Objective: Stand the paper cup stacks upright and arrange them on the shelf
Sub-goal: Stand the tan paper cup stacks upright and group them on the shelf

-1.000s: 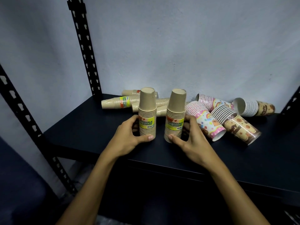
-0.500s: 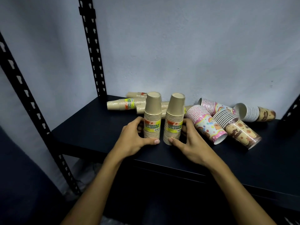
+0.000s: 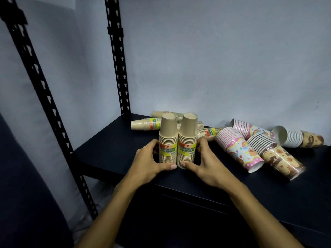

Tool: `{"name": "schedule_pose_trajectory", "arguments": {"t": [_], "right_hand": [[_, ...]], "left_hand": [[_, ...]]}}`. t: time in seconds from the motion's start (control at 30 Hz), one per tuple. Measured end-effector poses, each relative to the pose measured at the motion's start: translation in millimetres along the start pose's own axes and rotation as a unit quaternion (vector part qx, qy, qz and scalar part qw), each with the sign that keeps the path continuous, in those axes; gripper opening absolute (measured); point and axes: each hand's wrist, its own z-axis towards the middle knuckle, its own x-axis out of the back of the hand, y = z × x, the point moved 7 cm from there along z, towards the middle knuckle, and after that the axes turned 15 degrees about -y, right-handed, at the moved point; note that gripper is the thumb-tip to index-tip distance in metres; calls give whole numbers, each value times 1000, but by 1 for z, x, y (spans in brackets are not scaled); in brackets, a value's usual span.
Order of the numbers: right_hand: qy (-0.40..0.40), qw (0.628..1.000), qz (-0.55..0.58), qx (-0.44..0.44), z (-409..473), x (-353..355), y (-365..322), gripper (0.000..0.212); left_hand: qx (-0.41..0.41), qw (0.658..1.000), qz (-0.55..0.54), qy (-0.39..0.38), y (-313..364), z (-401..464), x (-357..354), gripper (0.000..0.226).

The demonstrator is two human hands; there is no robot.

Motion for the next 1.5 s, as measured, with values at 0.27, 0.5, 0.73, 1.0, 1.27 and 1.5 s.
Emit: {"name": "schedule_pose_trajectory", "arguments": {"t": [0.27,0.5,0.73,1.0,1.27,1.5], "right_hand": [[-54,998,-7,30,54,-42,-35,57],[-89,995,-3,35,103,-78,-62,76],[-72,993,-90,22,145,-97,-66,56],[-97,992,-46,63,172,-103,-60,54],[-114,990,-49,73,190,-111,-55,55],[-117,988,-74,61,194,-115,-47,52]], "left_hand": [[37,998,32,47,-28,-22,54,73],[82,989,65,101,-56,-34,100,84],[122,985,30,117,-83,-20,124,83],[177,963,66,191,-100,-18,121,69],[229,949,75,203,-117,-9,124,69],[249,948,73,187,-121,-6,124,71]]}}
